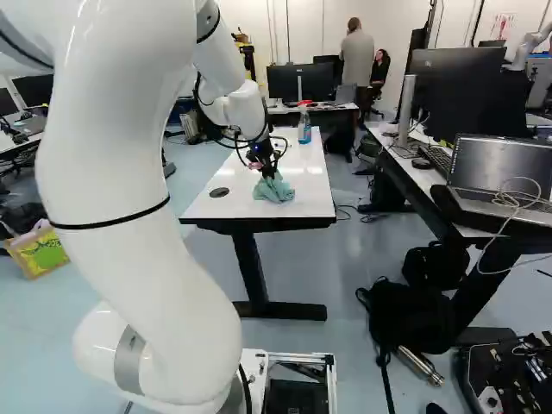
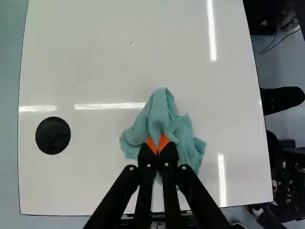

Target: Clean the table with the green towel

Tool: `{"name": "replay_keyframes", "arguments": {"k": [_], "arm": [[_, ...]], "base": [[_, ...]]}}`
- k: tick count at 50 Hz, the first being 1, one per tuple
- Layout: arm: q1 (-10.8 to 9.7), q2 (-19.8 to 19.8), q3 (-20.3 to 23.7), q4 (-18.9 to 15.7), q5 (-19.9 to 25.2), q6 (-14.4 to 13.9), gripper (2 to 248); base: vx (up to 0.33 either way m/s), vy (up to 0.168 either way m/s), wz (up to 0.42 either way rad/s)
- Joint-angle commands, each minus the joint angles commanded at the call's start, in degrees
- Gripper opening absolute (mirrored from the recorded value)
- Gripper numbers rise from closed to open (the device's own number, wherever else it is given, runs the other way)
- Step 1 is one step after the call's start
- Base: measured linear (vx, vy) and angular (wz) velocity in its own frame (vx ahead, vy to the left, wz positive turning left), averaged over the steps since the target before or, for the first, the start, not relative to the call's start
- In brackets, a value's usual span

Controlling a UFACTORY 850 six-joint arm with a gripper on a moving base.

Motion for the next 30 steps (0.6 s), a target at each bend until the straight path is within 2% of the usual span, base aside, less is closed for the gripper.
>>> {"name": "replay_keyframes", "arguments": {"k": [30], "arm": [[5.61, -1.87, -2.21, 0.00, 0.00, 0.00, 24]], "base": [[0.000, 0.000, 0.000]]}}
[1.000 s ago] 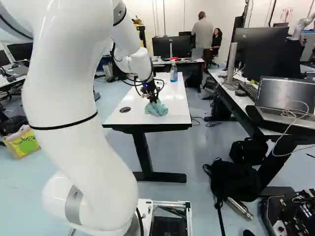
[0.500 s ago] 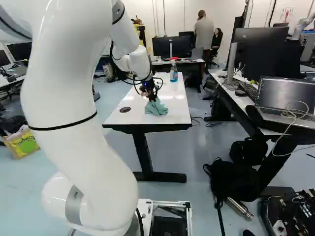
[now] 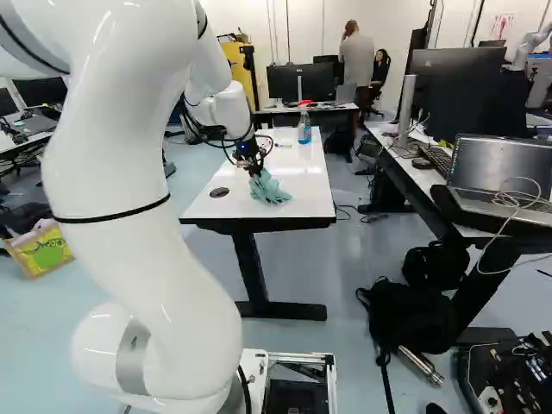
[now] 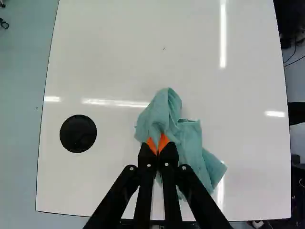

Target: Clean the table with the green towel

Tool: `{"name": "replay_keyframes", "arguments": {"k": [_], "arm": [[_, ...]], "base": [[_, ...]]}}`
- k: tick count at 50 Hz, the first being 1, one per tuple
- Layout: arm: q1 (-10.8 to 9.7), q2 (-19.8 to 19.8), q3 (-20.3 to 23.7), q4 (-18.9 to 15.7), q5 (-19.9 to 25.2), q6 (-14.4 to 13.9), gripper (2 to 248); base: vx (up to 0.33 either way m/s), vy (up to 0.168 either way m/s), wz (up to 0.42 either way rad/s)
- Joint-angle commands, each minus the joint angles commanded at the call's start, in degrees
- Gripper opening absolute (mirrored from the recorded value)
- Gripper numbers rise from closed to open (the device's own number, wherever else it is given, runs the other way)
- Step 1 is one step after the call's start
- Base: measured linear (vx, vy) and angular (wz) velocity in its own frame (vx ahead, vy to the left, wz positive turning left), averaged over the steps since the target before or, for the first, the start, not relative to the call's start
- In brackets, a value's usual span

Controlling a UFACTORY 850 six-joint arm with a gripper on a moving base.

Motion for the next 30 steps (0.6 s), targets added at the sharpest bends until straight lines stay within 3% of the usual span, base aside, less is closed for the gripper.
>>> {"name": "replay_keyframes", "arguments": {"k": [30], "arm": [[5.64, -0.76, -0.92, 0.00, 0.00, 0.00, 24]], "base": [[0.000, 0.000, 0.000]]}}
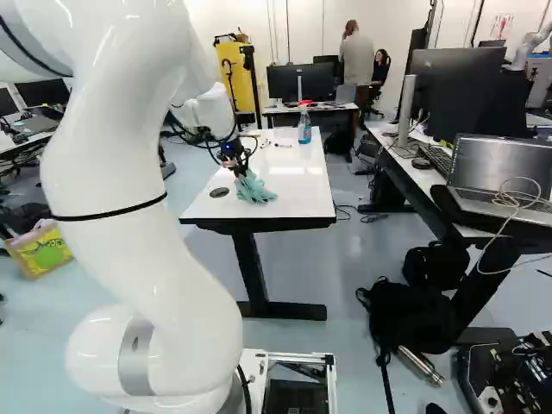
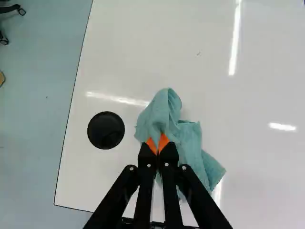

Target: Clean the table with the green towel

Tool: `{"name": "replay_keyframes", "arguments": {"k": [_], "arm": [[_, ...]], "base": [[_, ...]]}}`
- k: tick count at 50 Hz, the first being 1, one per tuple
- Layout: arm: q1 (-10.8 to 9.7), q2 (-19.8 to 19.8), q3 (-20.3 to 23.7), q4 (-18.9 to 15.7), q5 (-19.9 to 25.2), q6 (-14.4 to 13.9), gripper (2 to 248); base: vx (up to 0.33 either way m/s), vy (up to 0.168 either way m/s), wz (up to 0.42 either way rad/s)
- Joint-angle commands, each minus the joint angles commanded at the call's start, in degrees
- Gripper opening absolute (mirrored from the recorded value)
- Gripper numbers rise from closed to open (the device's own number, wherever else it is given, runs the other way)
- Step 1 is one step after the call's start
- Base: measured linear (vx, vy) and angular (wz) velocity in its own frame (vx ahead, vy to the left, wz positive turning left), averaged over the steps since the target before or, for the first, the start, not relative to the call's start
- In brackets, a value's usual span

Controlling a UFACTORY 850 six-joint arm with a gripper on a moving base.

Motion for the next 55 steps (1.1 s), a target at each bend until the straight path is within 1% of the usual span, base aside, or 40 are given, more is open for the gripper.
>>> {"name": "replay_keyframes", "arguments": {"k": [22, 55], "arm": [[4.07, -0.83, -1.01, 0.00, 0.00, 0.00, 24], [10.38, -0.55, -0.68, 0.00, 0.00, 0.00, 24]], "base": [[0.000, 0.000, 0.000], [0.000, 0.000, 0.000]]}}
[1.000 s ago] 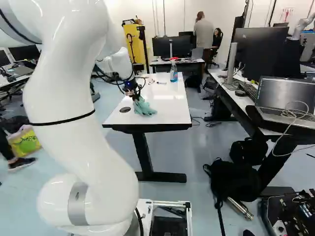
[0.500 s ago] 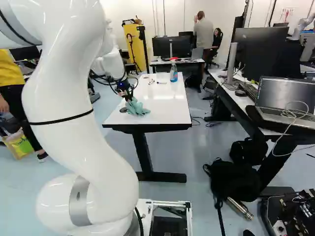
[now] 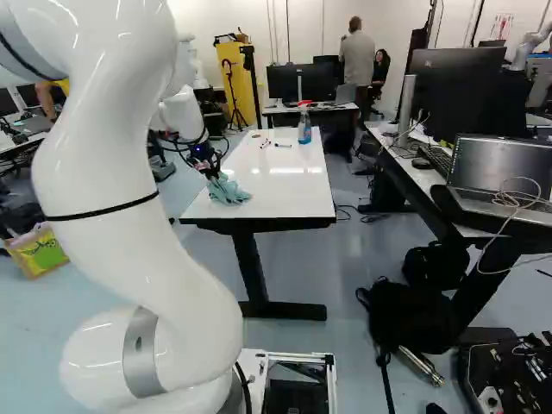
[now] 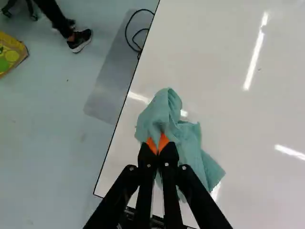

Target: Clean the table with the green towel

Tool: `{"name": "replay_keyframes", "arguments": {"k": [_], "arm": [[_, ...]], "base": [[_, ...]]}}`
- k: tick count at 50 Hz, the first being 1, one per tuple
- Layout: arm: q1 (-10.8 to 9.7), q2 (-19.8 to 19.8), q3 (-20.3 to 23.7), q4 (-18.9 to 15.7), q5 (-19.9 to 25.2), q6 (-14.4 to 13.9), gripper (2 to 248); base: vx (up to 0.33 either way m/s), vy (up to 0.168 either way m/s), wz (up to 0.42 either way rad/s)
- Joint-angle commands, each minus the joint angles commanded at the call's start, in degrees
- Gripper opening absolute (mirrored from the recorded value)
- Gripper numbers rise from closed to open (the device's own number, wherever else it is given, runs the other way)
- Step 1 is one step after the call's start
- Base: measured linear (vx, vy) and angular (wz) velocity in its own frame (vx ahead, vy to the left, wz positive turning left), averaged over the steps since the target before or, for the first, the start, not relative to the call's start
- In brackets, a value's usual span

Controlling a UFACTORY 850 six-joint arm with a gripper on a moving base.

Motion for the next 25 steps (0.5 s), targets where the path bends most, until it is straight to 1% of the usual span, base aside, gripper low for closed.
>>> {"name": "replay_keyframes", "arguments": {"k": [6, 18, 19, 23, 24, 25], "arm": [[0.64, 0.18, 0.21, 0.00, 0.00, 0.00, 24], [0.64, 0.18, 0.21, 0.00, 0.00, 0.00, 24], [0.64, 0.18, 0.21, 0.00, 0.00, 0.00, 42], [0.64, 0.18, 0.21, 0.00, 0.00, 0.00, 42], [0.64, 0.18, 0.21, 0.00, 0.00, 0.00, 76], [0.64, 0.18, 0.21, 0.00, 0.00, 0.00, 76]], "base": [[0.000, 0.000, 0.000], [0.000, 0.000, 0.000], [0.000, 0.000, 0.000], [0.000, 0.000, 0.000], [0.000, 0.000, 0.000], [0.000, 0.000, 0.000]]}}
